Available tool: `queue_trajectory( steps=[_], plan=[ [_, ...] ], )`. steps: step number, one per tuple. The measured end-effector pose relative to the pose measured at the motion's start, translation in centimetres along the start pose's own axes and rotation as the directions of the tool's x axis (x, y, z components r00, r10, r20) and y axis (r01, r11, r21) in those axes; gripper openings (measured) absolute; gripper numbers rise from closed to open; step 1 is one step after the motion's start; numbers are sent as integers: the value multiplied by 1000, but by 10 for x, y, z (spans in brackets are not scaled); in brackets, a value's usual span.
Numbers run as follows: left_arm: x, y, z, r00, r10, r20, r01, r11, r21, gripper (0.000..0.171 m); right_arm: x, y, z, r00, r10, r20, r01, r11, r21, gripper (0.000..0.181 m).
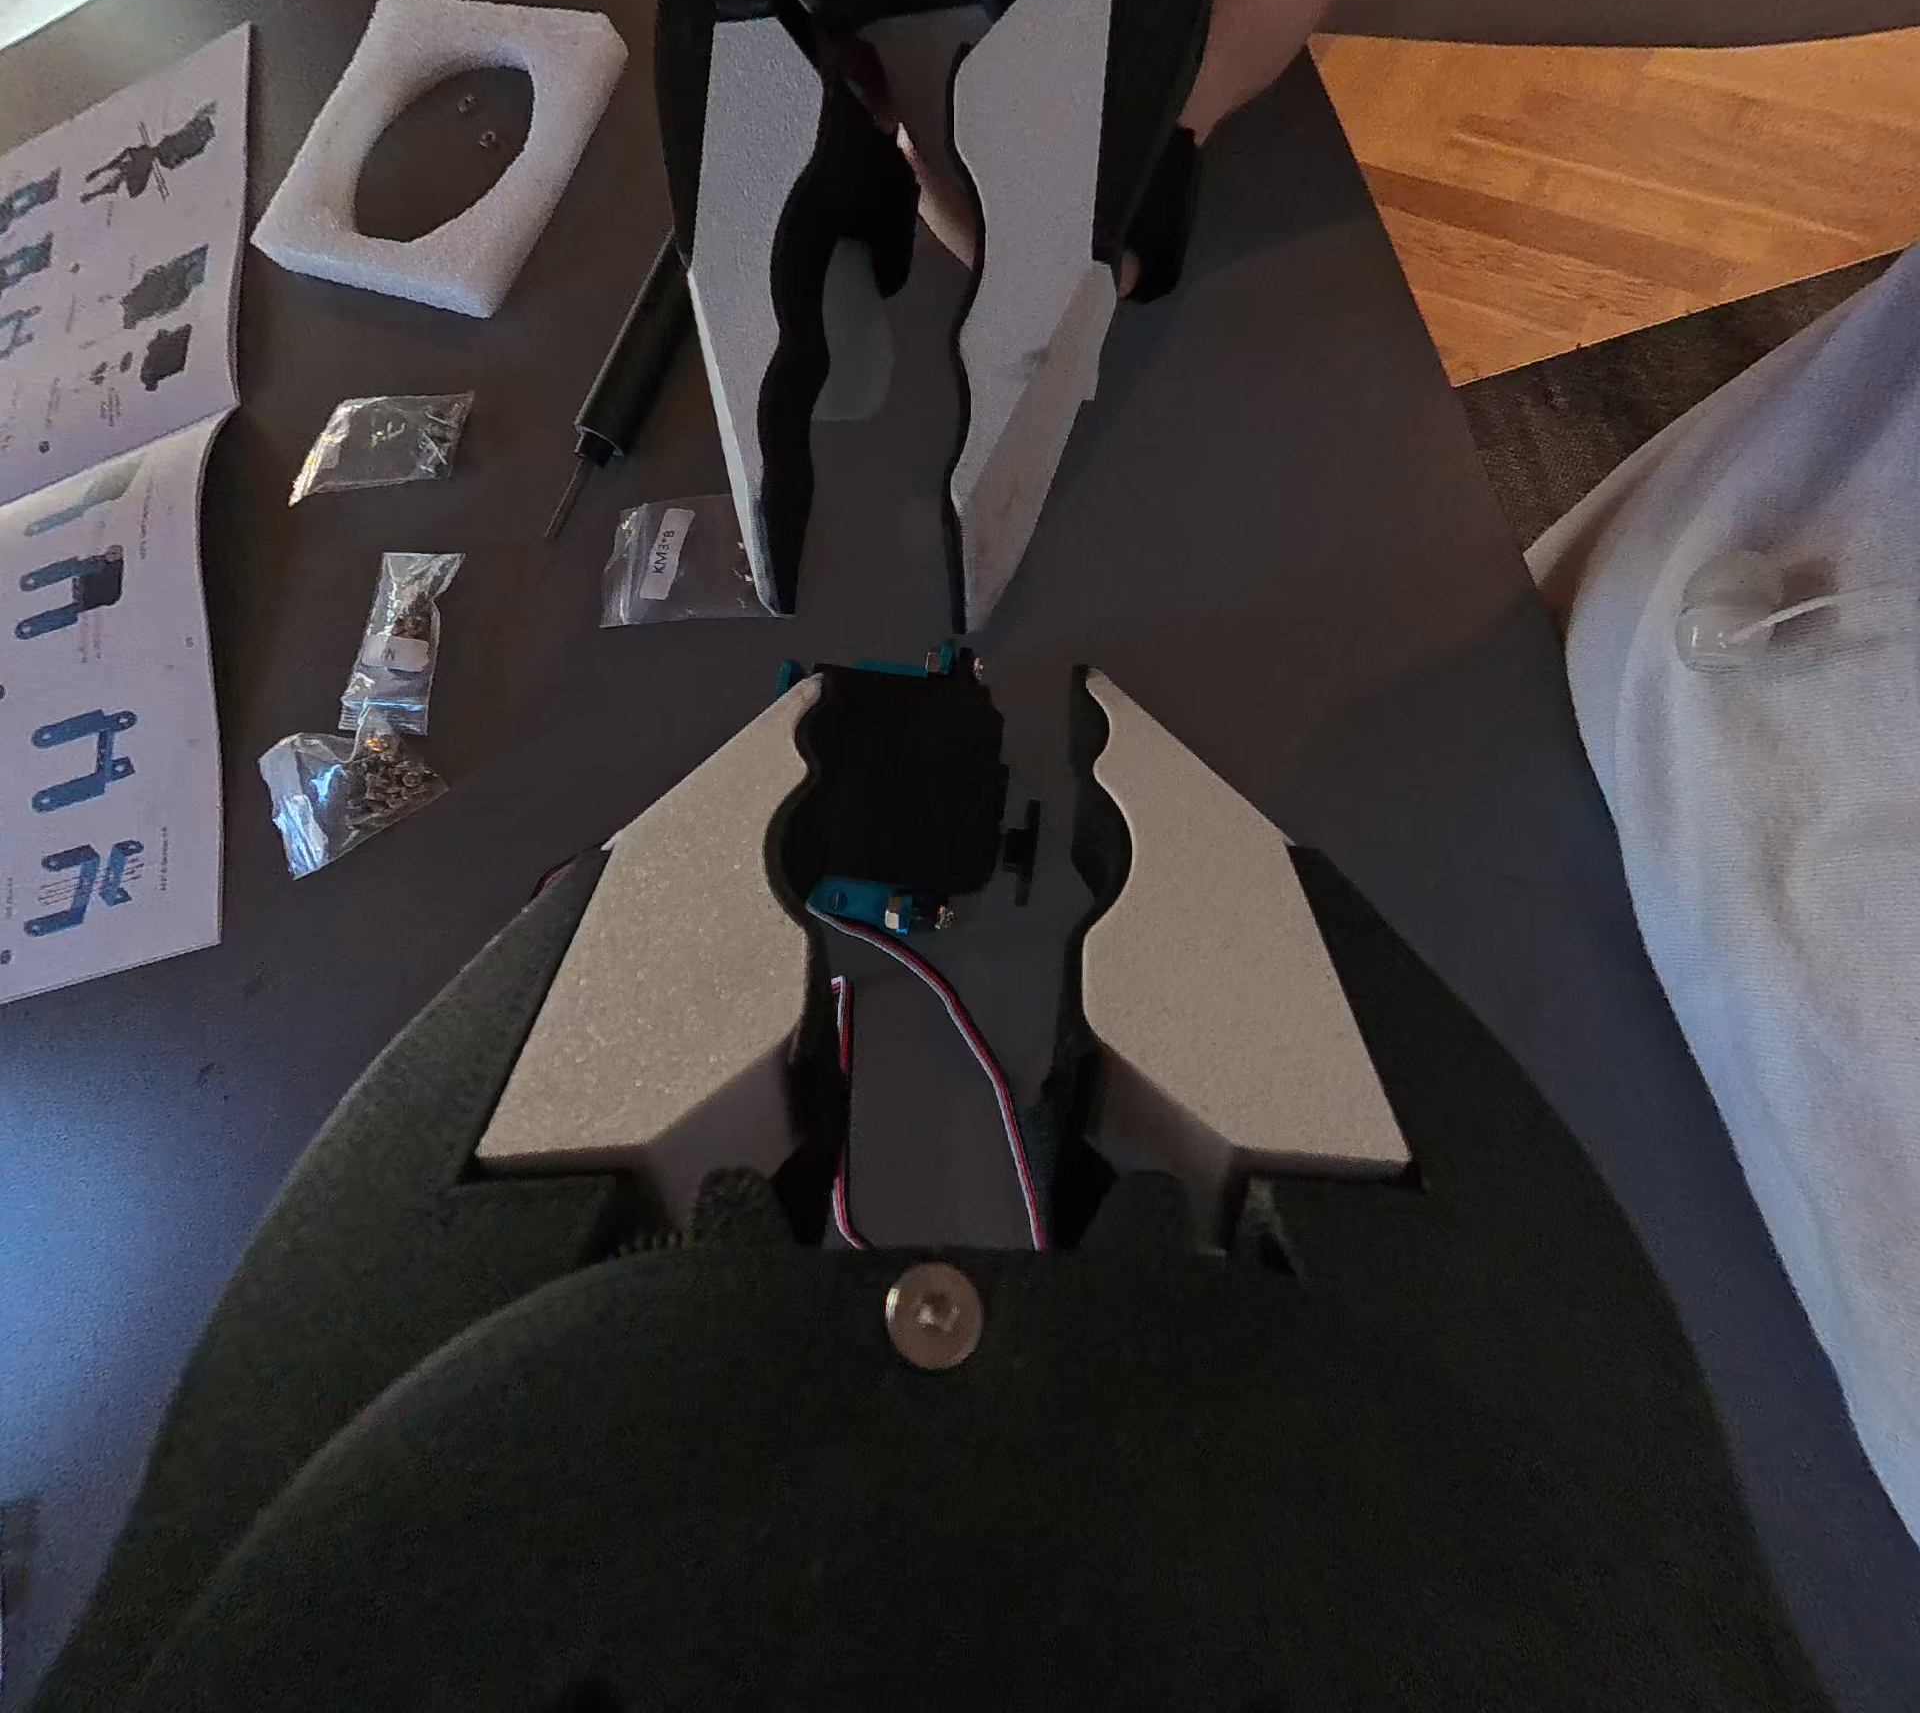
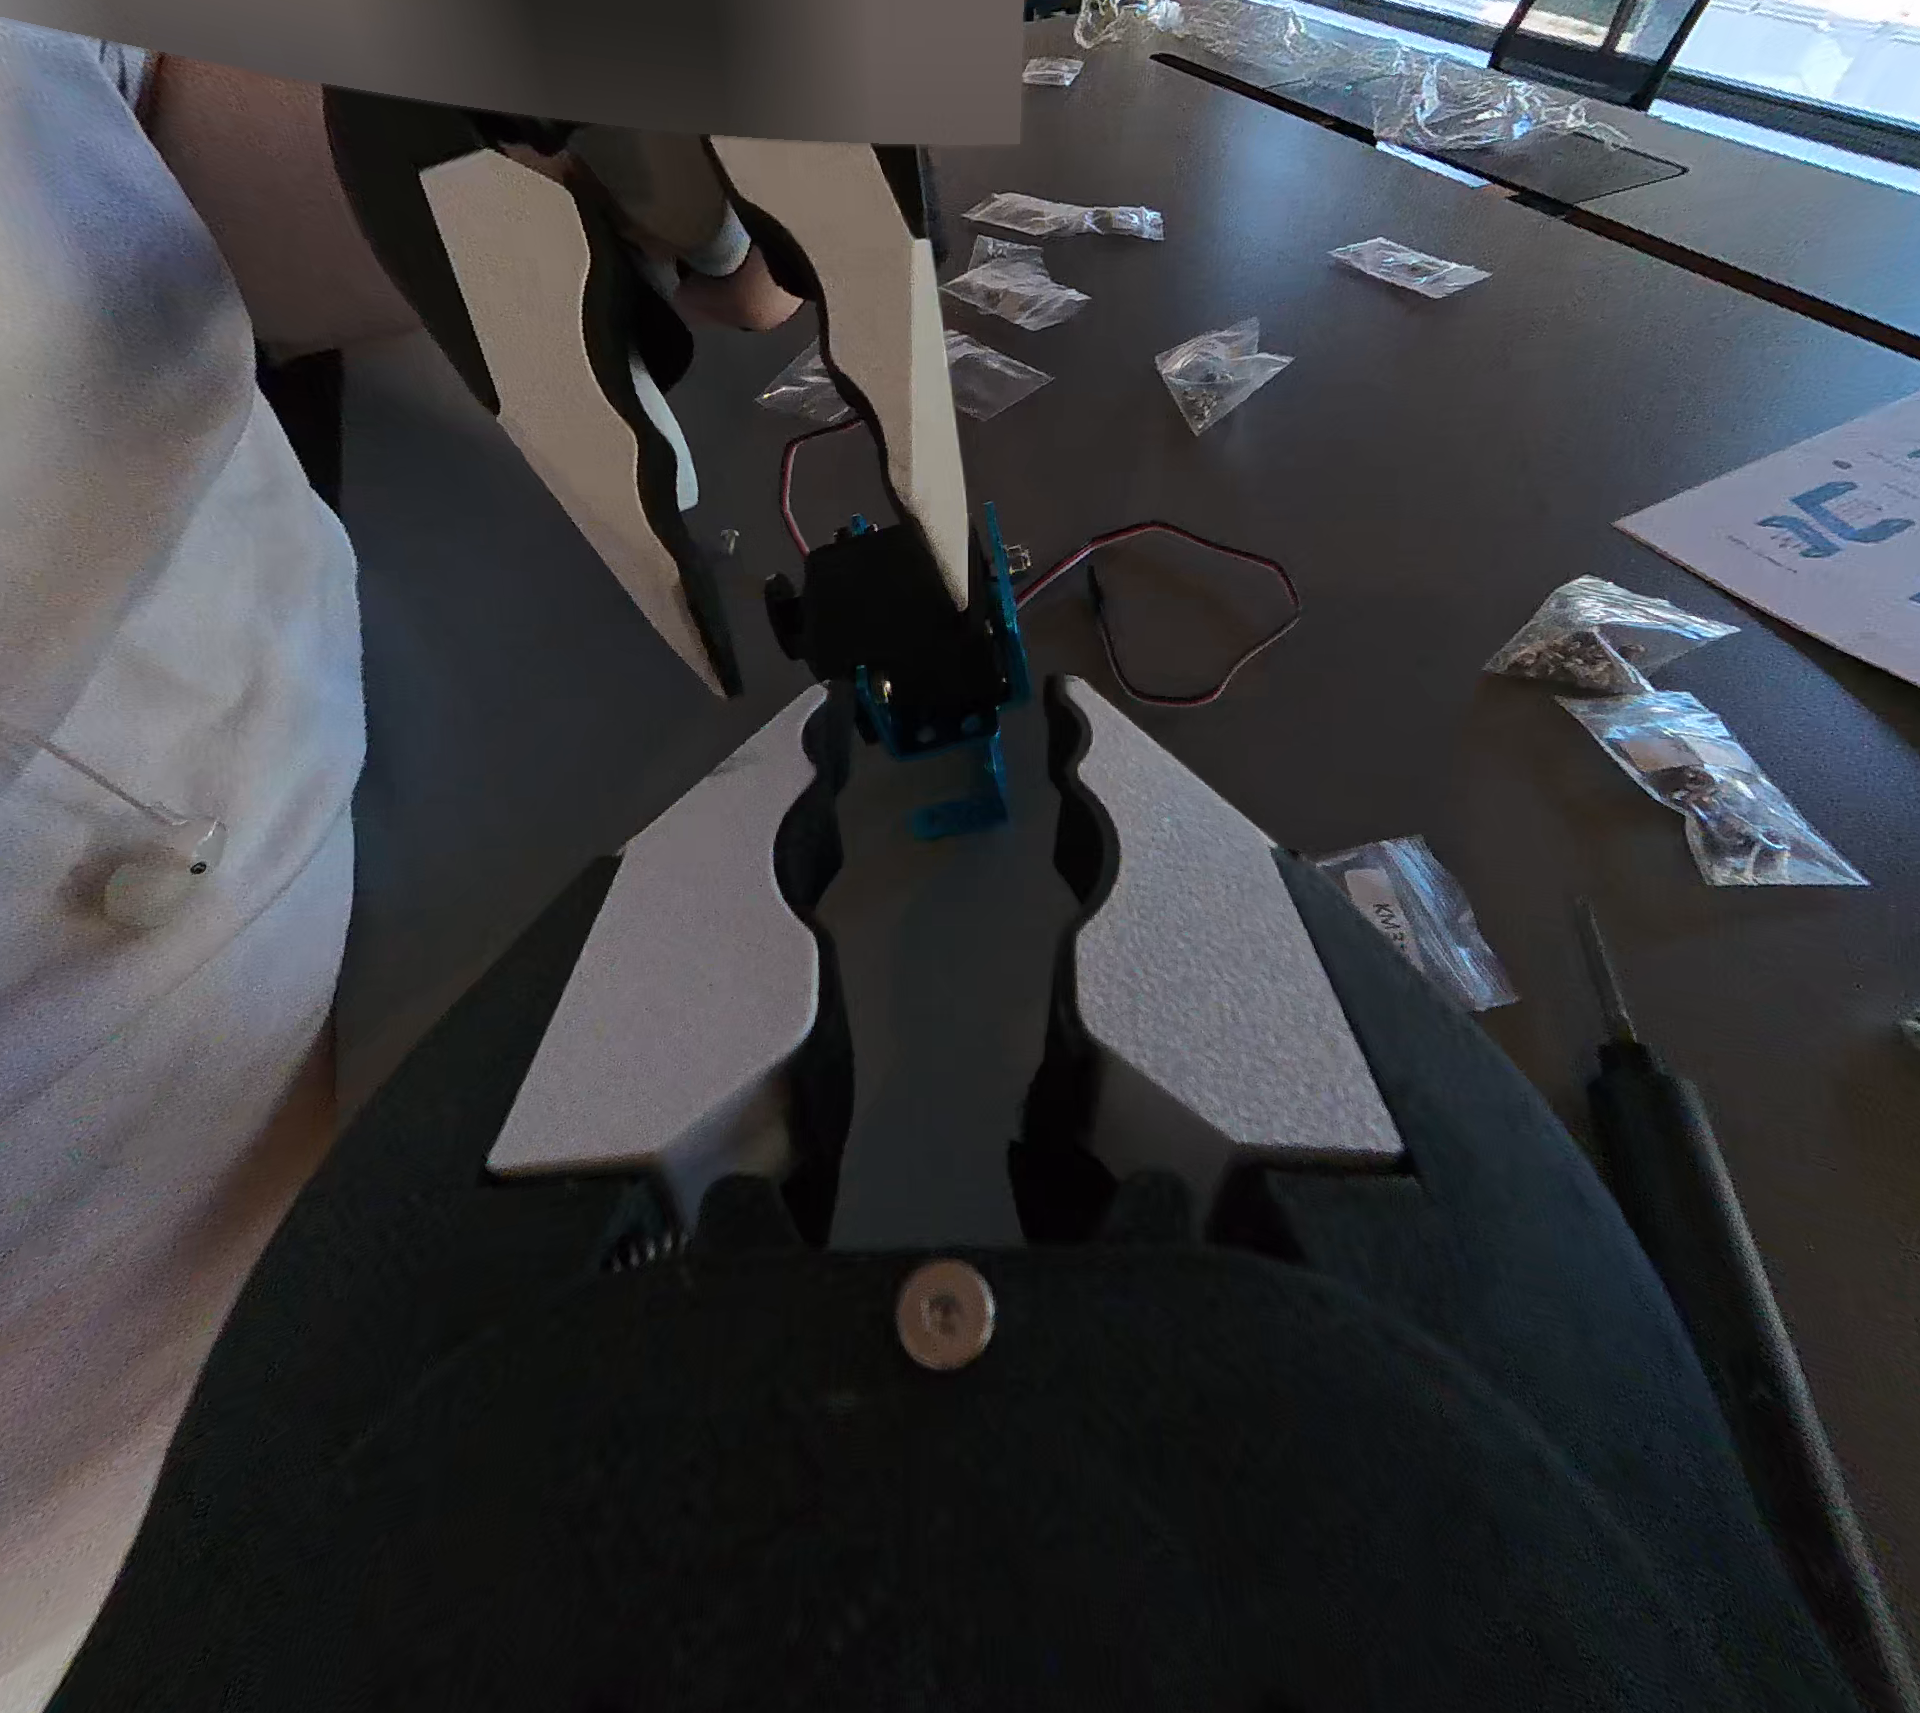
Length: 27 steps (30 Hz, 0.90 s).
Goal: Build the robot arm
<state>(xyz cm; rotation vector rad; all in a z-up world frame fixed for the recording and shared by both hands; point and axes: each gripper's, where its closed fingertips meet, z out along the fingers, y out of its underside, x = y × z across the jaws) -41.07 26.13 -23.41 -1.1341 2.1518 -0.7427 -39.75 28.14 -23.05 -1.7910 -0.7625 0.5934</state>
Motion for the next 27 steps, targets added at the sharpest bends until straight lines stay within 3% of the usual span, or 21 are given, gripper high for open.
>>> queue_trajectory(
  steps=[11, 27],
  plan=[
    [-6, -1, 1, 999, -36, 23, 36, 999, 5, 53, 7, -5, 0, 999, -42, 34, 43, 999, -27, 42],
    [-6, -2, 0, 999, -31, 16, 31, 1000, 2, 43, 27, -9, 13, 997, -7, 75, 8, 1000, -12, 30]
  ],
)
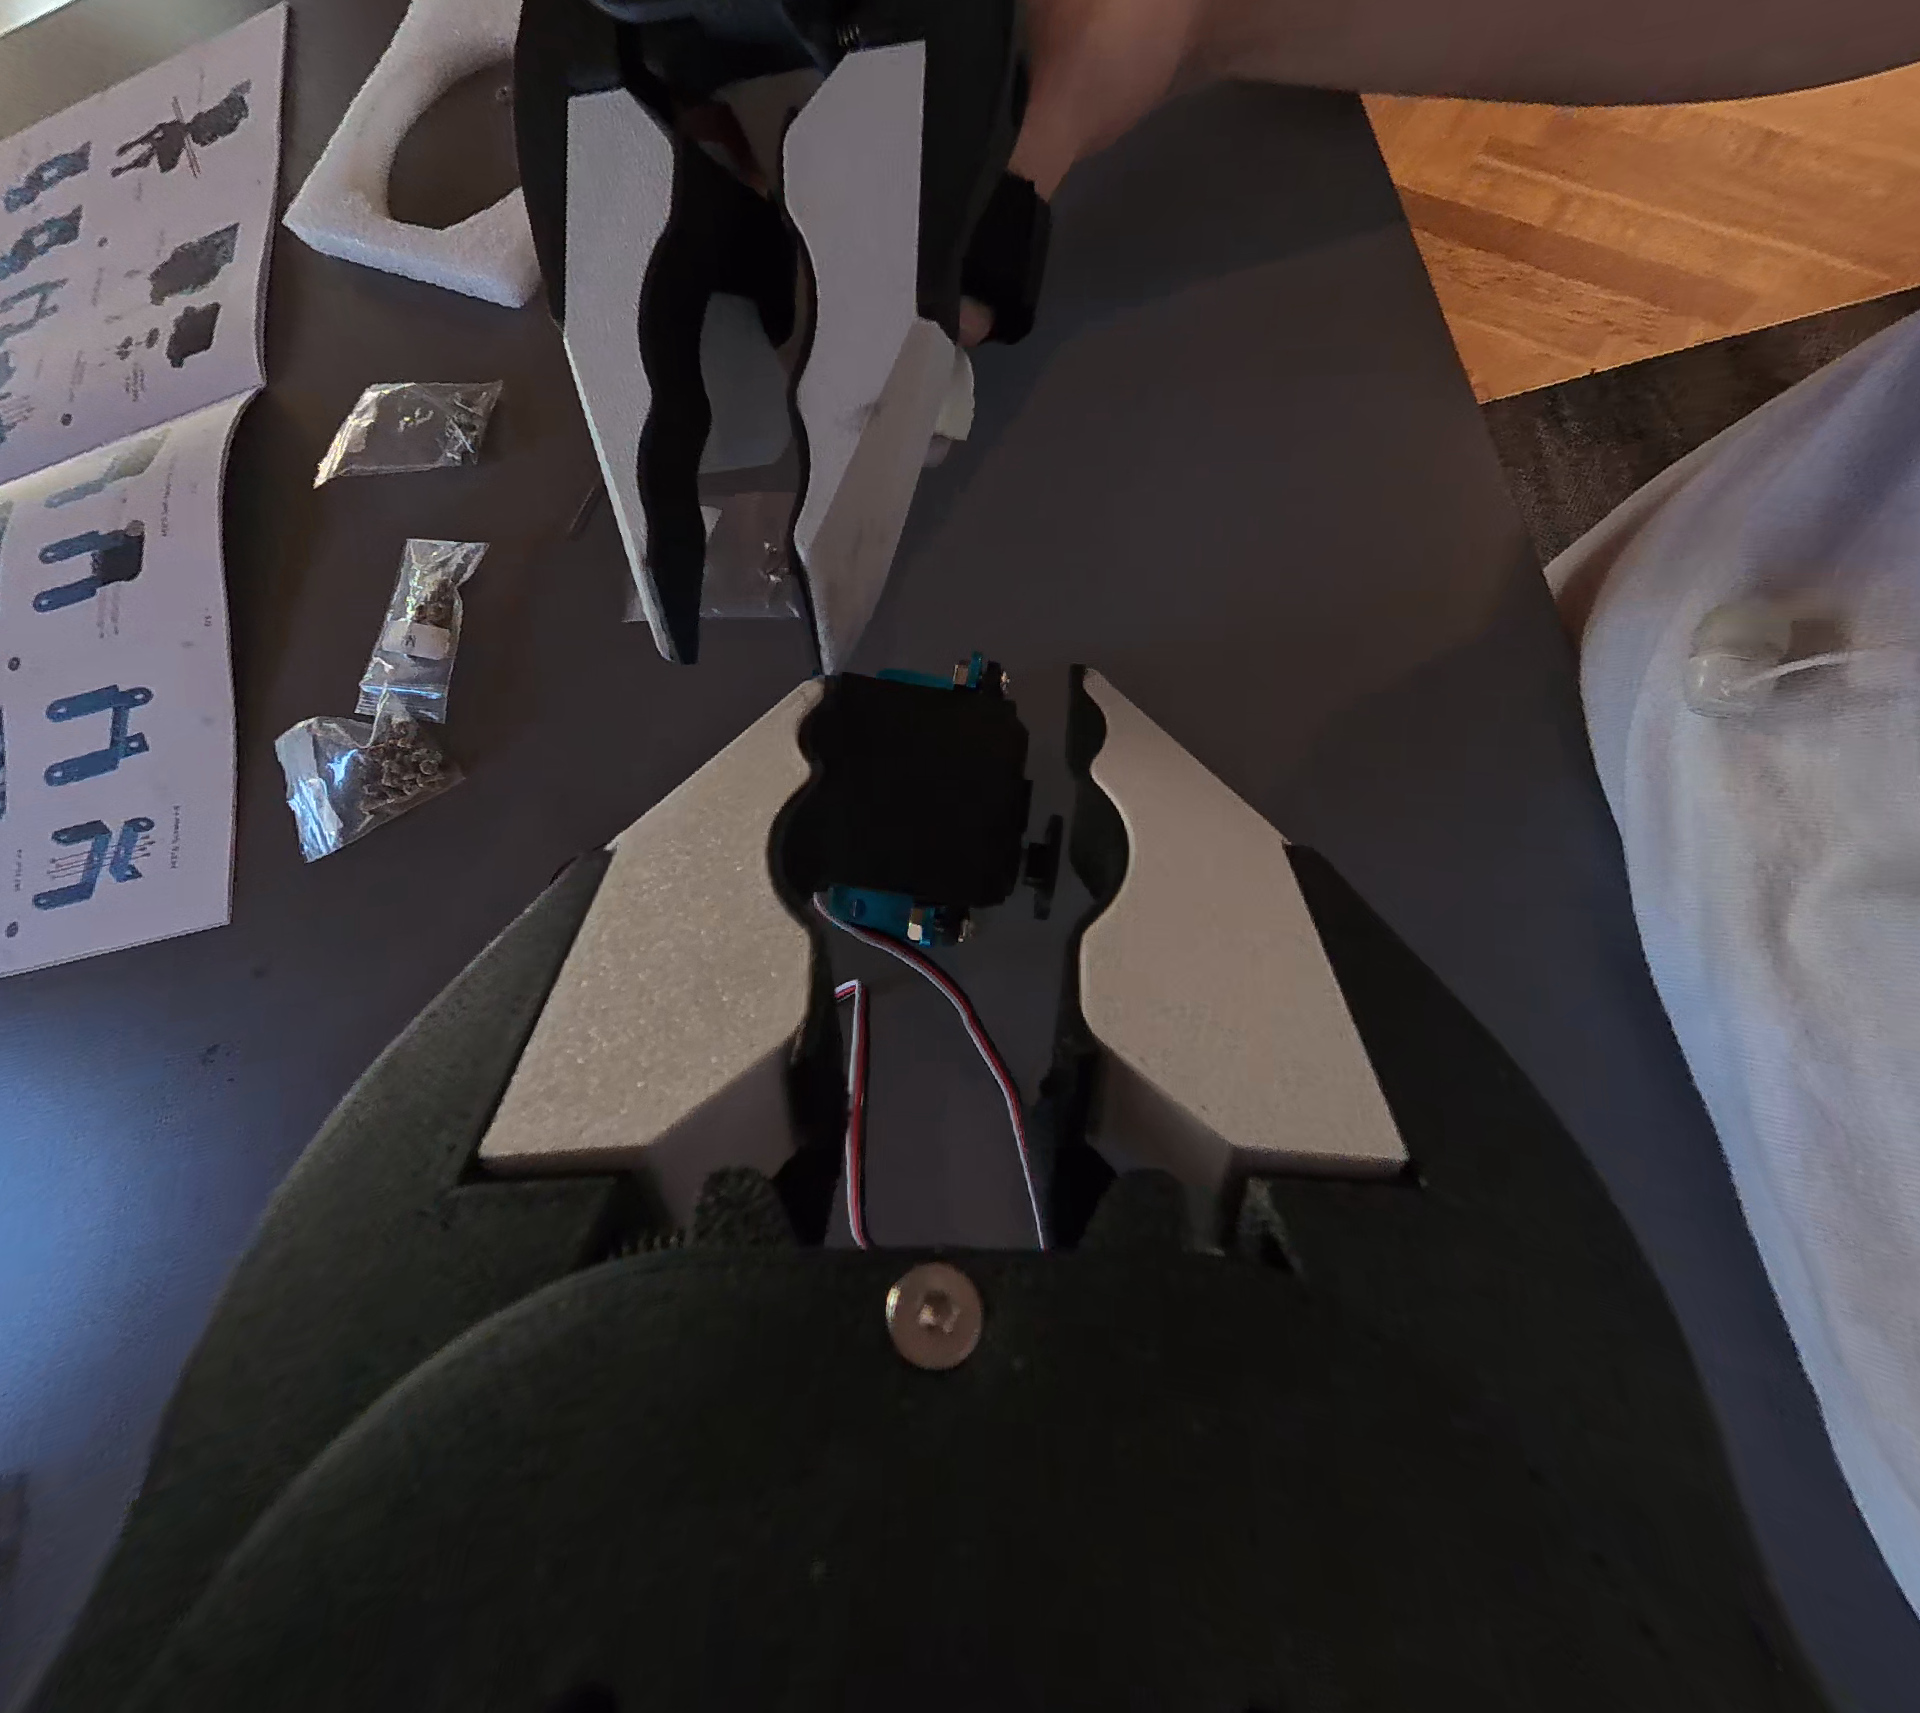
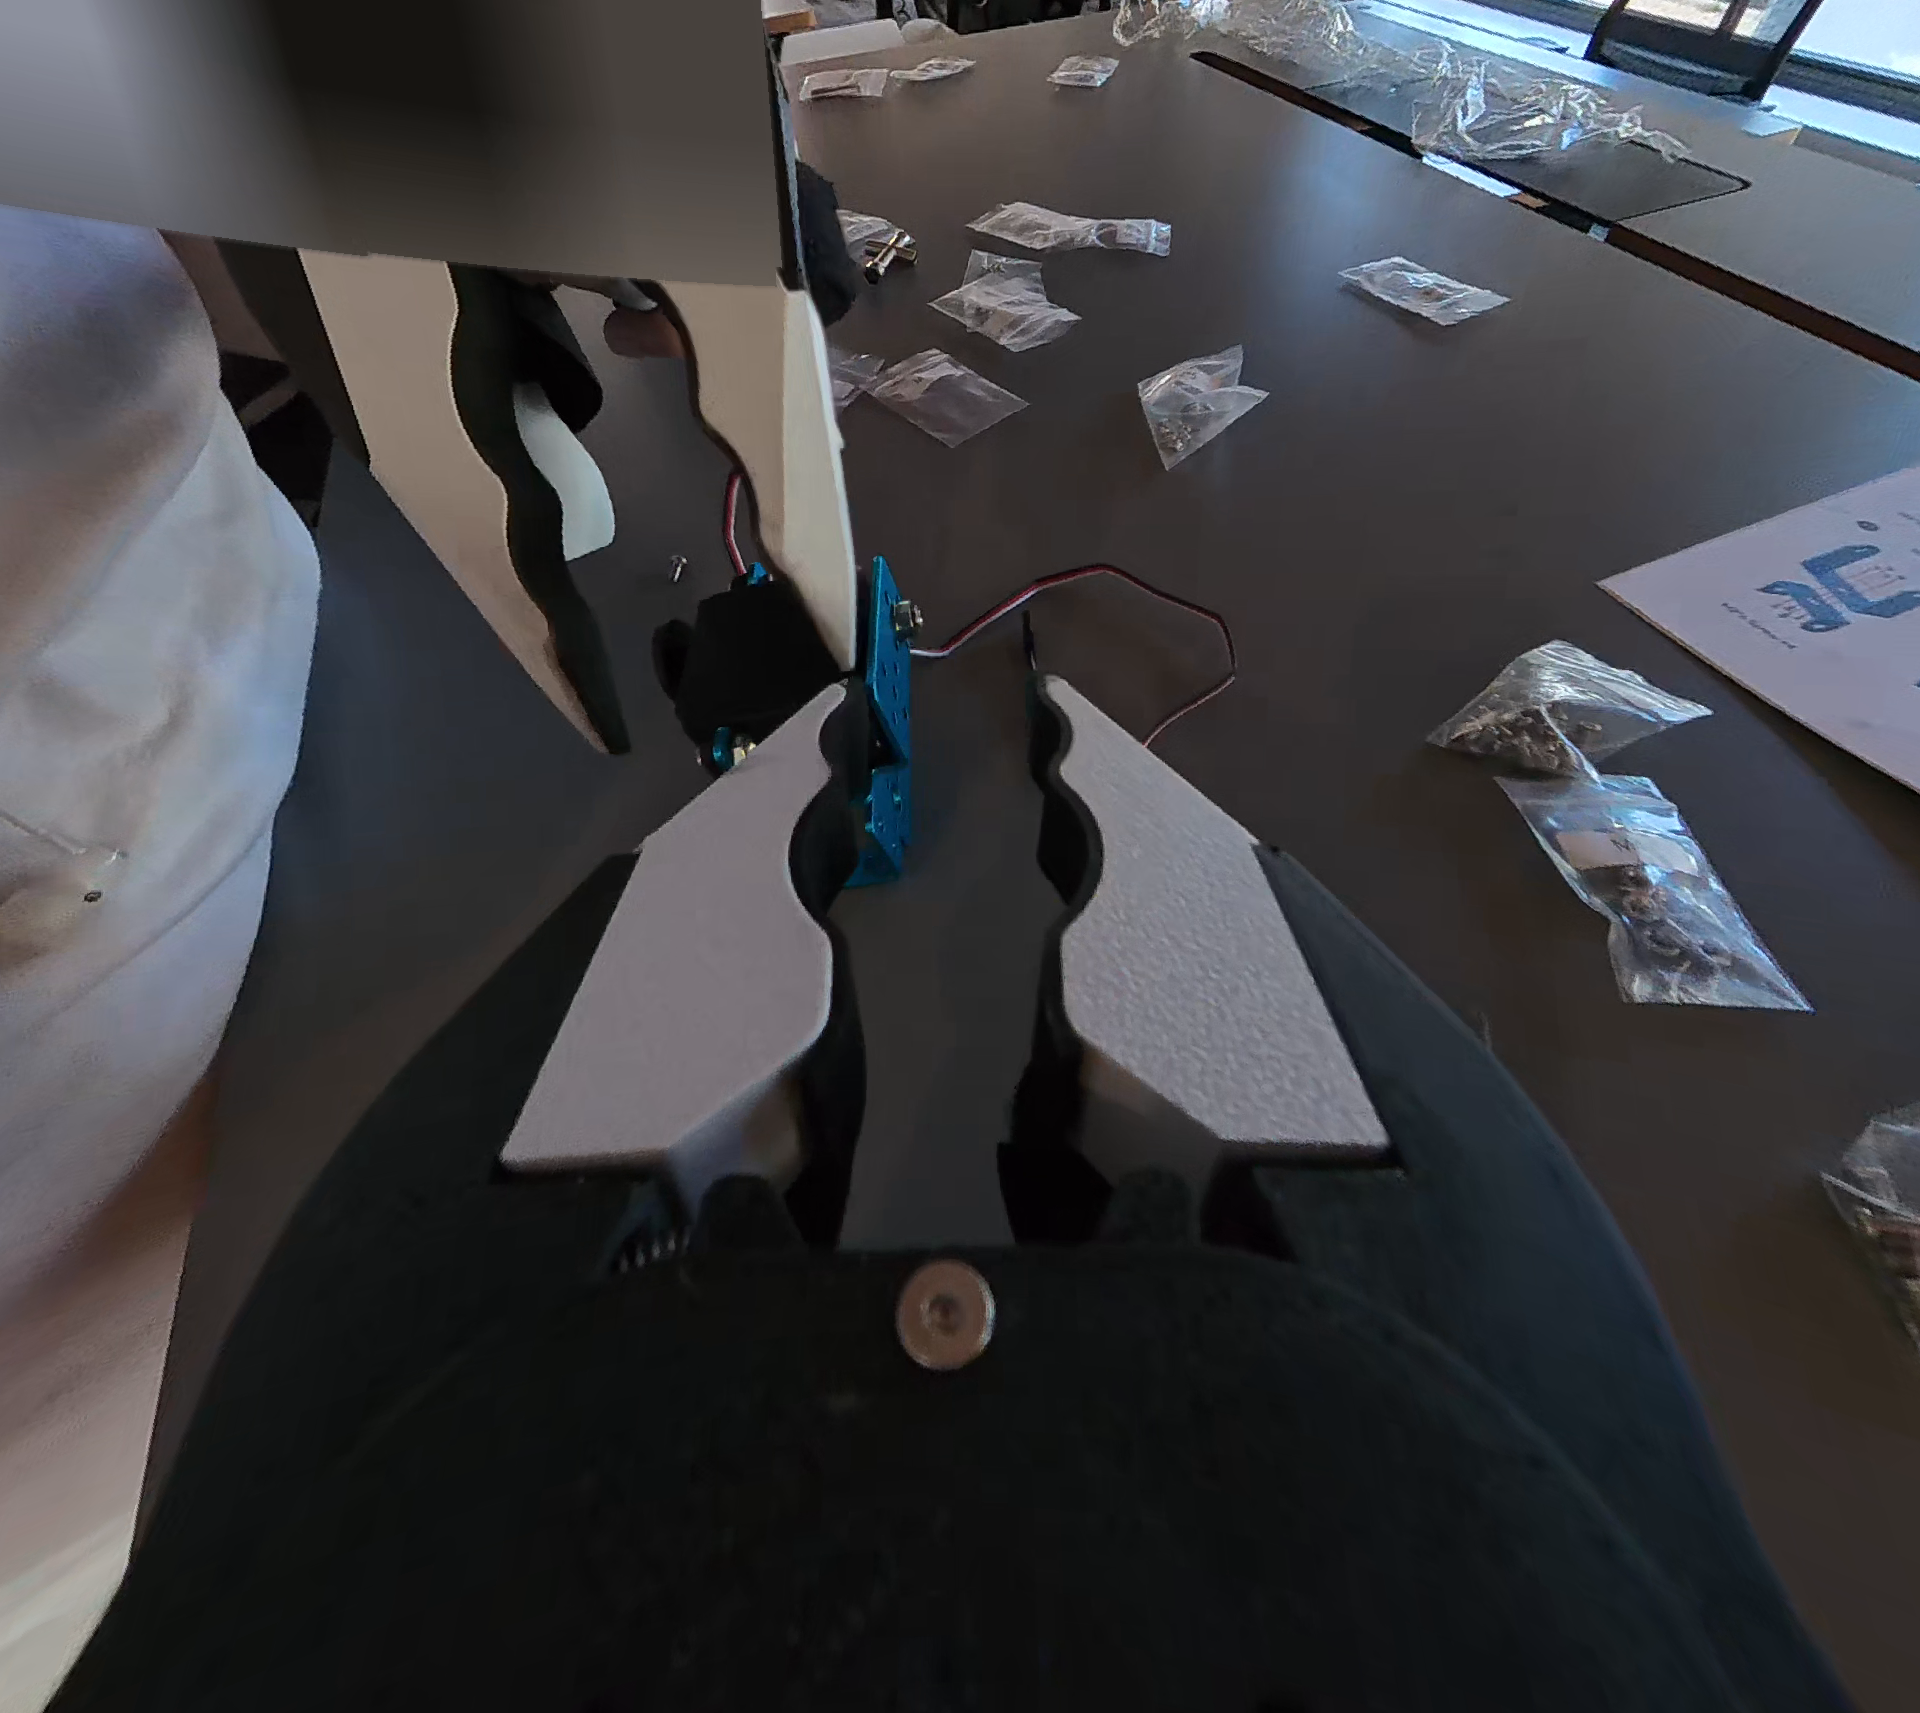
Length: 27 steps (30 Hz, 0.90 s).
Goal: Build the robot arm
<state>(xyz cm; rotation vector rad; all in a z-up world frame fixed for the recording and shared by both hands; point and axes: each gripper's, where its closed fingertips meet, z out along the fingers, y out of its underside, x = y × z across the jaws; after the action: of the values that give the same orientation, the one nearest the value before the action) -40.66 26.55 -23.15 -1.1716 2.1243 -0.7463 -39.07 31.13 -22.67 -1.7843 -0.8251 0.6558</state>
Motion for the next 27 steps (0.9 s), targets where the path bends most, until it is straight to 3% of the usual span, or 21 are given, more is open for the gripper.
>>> queue_trajectory(
  steps=[6, 13, 27],
  plan=[
    [-1, 1, 0, 1000, -13, -7, 13, 1000, 0, 45, -13, 0, 2, 996, -9, 94, 9, 1000, 0, 1],
    [-4, 4, -2, 1000, -6, 16, 6, 1000, -19, 45, -15, 0, 4, 994, -6, 107, 8, 1000, -12, 1],
    [0, 5, -1, 1000, -5, -2, 5, 1000, -28, 53, -12, 0, 4, 999, -31, 8, 32, 999, -38, 0]
  ],
)
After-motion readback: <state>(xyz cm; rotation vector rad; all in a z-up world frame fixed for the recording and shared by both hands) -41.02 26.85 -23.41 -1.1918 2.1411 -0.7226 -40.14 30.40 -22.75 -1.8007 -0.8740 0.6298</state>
